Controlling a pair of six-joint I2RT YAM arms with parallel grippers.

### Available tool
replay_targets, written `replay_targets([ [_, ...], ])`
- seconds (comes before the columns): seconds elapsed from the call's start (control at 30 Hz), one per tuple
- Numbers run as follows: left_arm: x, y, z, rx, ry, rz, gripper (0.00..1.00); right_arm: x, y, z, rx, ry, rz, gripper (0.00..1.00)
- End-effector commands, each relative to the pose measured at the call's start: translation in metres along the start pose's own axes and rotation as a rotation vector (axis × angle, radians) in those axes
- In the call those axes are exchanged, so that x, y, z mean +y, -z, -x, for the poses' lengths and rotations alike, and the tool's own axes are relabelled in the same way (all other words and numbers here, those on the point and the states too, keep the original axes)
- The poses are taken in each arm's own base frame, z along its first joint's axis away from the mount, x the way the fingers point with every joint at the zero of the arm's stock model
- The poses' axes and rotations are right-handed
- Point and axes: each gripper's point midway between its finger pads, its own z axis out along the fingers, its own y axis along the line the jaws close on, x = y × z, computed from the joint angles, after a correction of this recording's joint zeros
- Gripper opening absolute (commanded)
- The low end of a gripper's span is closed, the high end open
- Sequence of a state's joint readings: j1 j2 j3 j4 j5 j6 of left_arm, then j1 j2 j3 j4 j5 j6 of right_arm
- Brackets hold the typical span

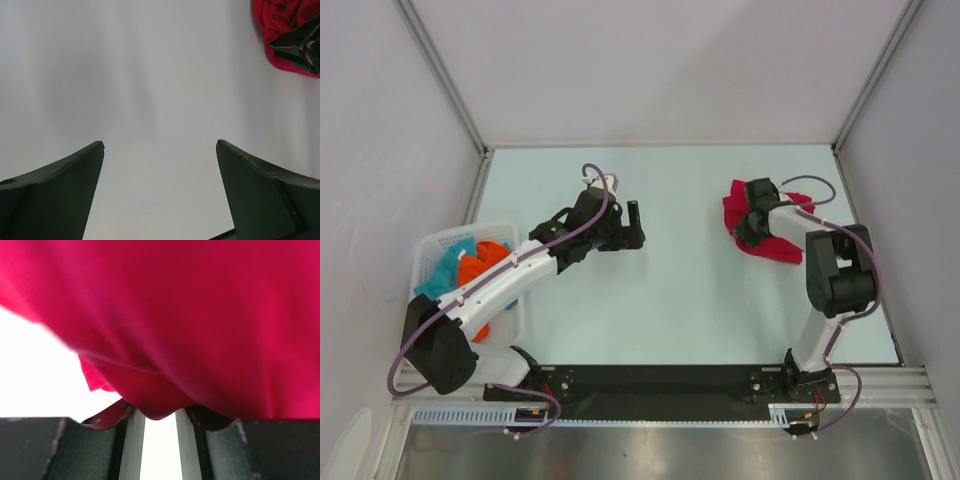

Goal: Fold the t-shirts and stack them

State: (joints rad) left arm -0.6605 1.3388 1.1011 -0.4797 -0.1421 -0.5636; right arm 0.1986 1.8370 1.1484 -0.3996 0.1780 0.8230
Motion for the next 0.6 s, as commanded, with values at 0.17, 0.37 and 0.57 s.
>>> replay_targets([
  [0.17,-0.013,0.018,0.022,-0.076,-0.002,-0.078,0.99,-0.117,0.018,0.002,-0.049,-0.08,-0.308,0.33],
  [0.37,-0.015,0.02,0.022,-0.081,0.007,-0.092,1.0,-0.12,0.015,0.014,-0.042,-0.037,-0.32,0.33],
  [0.57,-0.018,0.016,0.02,-0.073,0.015,-0.106,0.99,-0.061,0.026,0.007,-0.037,0.2,-0.277,0.36],
])
